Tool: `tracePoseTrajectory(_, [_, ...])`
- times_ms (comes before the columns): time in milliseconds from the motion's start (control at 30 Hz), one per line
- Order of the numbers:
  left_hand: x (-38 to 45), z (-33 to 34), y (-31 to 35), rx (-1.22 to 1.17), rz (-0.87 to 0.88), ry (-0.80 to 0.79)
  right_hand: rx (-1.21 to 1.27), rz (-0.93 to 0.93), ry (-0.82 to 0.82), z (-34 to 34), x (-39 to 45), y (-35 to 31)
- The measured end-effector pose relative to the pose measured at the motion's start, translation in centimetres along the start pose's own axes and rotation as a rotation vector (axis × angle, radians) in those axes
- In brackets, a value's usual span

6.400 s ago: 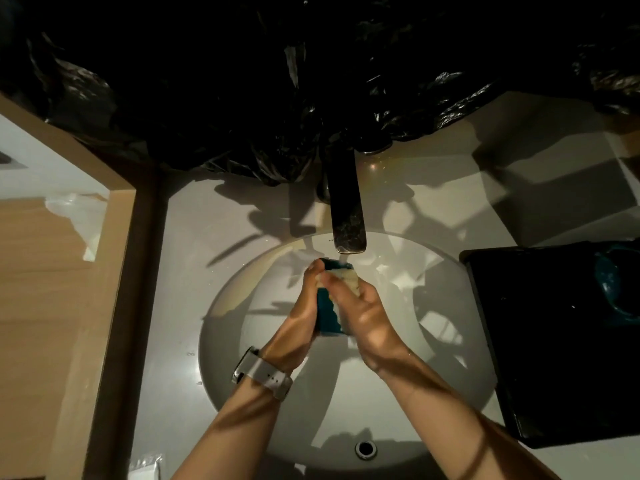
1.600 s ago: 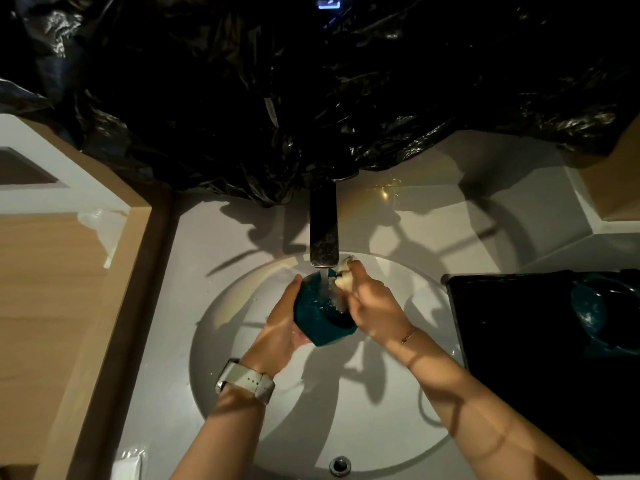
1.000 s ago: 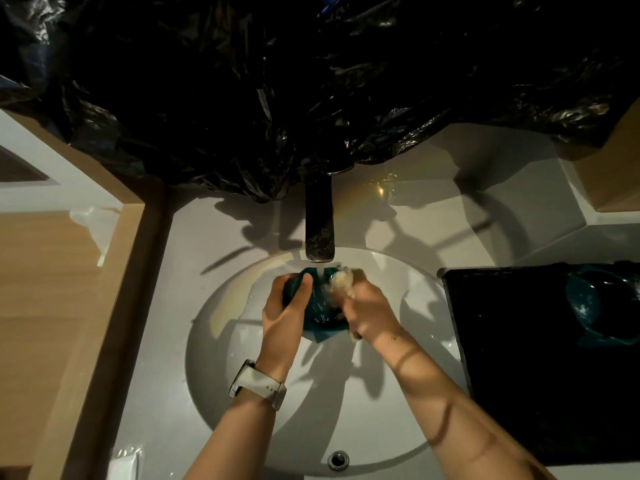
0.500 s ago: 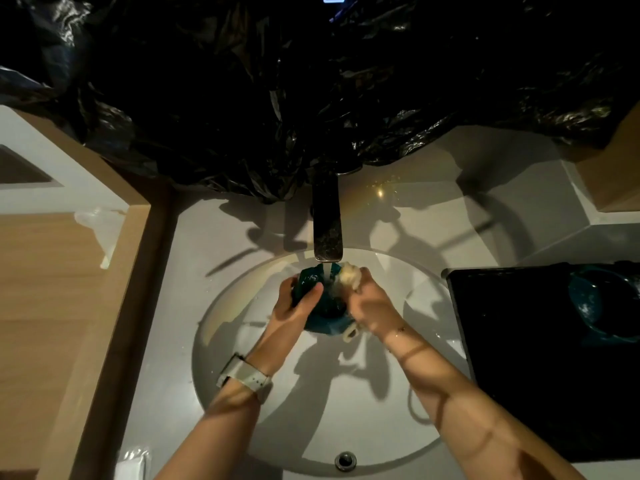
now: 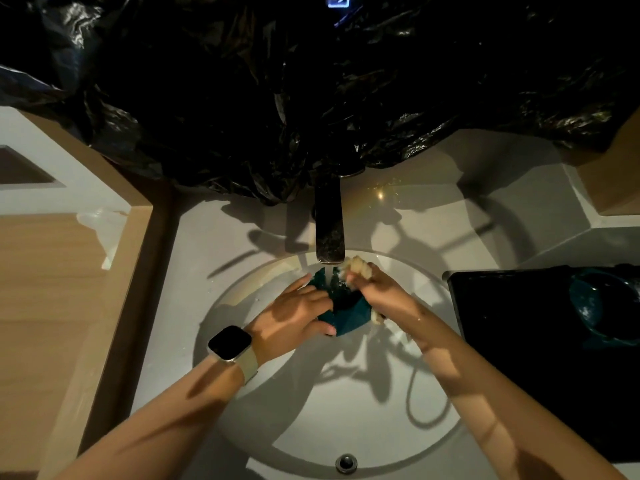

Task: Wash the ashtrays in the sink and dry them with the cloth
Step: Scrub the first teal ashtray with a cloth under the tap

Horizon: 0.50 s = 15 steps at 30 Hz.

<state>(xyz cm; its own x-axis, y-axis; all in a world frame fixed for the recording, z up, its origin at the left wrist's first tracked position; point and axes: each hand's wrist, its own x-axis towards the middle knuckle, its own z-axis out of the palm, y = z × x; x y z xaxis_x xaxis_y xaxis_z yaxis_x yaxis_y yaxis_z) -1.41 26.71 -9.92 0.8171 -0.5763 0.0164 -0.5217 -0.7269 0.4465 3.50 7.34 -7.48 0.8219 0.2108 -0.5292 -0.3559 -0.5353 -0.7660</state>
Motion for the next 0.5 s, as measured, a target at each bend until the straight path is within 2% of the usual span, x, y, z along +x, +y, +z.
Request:
tracePoseTrajectory(67, [0.7, 0.1, 0.8, -0.247, -0.12, -0.016, 0.269, 0.028, 0.064, -0.1, -1.1, 0.9])
tracePoseTrajectory(133, [1.1, 0.2, 1.8, -0.567, -0.341, -0.025, 0.594, 0.044, 0.092, -0.1, -2.0, 2.1])
tracePoseTrajectory(200, [1.3, 0.8, 2.4, -0.826, -0.55, 0.049, 0.73, 0.04, 0.12, 0.1, -3.0, 2.9])
tracePoseTrajectory(267, [1.4, 1.4, 2.7, -1.056, -0.689, 0.162, 0.747, -0.01, 0.146, 1.1, -4.2, 3.4])
tracePoseTrajectory(333, [2.1, 1.5, 3.0, -1.269, -0.857, 0.283, 0.733, -0.163, 0.186, 2.6, -5.4, 3.8])
tracePoseTrajectory(400, [2.9, 1.3, 3.2, -1.378, -1.059, 0.326, 0.581, -0.301, 0.229, 4.3, -6.1, 4.1])
tracePoseTrajectory(500, [3.4, 1.3, 3.1, -1.555, -1.192, 0.315, 0.218, -0.315, 0.281, 5.6, -5.0, 2.9])
